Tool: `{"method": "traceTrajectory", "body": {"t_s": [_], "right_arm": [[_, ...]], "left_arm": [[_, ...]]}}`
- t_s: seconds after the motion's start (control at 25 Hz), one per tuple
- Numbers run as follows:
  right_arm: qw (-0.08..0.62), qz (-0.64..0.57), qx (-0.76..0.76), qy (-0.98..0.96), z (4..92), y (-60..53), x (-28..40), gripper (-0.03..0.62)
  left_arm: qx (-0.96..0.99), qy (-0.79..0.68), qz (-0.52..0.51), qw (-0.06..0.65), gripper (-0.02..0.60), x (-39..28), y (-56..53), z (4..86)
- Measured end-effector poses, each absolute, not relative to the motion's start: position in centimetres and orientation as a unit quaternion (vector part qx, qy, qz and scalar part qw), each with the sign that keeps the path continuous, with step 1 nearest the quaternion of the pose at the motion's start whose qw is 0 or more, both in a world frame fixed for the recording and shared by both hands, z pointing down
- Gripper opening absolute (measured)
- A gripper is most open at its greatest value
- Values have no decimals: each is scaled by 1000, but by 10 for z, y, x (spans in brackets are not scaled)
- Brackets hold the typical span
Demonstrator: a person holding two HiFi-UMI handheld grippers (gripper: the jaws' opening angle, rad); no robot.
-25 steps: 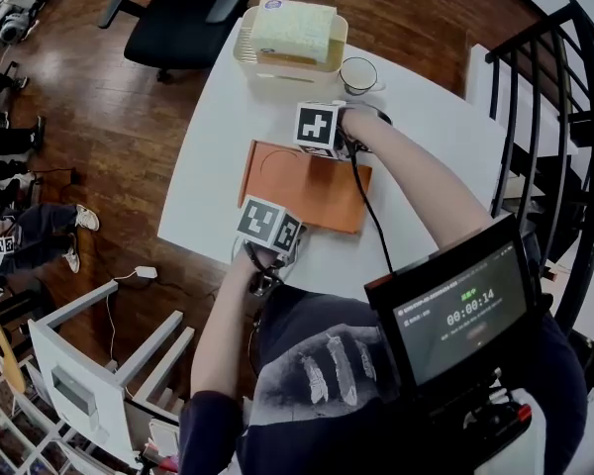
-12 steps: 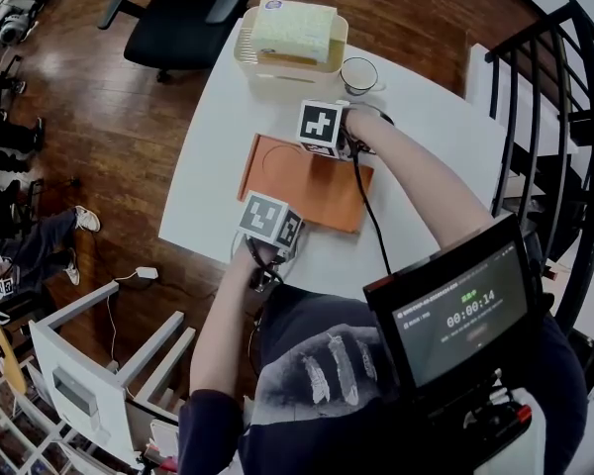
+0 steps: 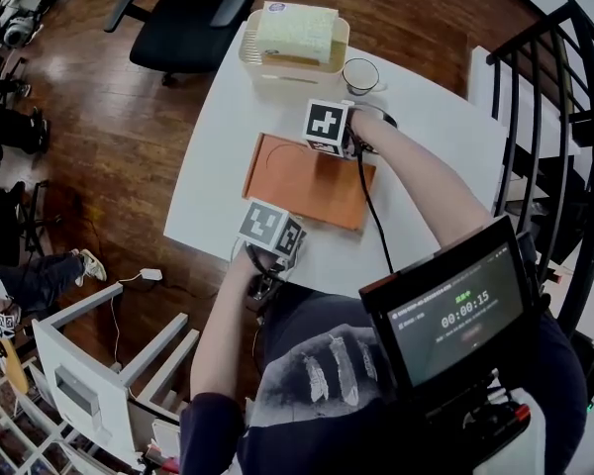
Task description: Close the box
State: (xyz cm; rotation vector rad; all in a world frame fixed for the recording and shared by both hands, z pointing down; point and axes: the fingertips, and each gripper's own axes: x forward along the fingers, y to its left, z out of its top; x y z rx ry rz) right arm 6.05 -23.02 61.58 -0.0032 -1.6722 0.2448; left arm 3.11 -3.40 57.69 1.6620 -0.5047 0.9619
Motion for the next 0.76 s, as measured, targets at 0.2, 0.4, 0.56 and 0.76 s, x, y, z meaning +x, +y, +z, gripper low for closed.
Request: {"method": "traceTrajectory", "body": {"t_s": [0.2,0.4,0.56,0.76], "right_arm": [[664,112,2,-739,616,-232,63,5],[663,115,6,-740,615,-230,62,5],[665,115,6,-738,614,-229,61,5],[669,113,3,-735,615,-230,62,5]], "left_arm": [[697,-222,412,543,14,27,-27,574],[692,-233,416,542,14,19,-21,574],[688,-243,417,542,15,12,-16,572],[684,-248,418,544,14,5,-10,572]]}}
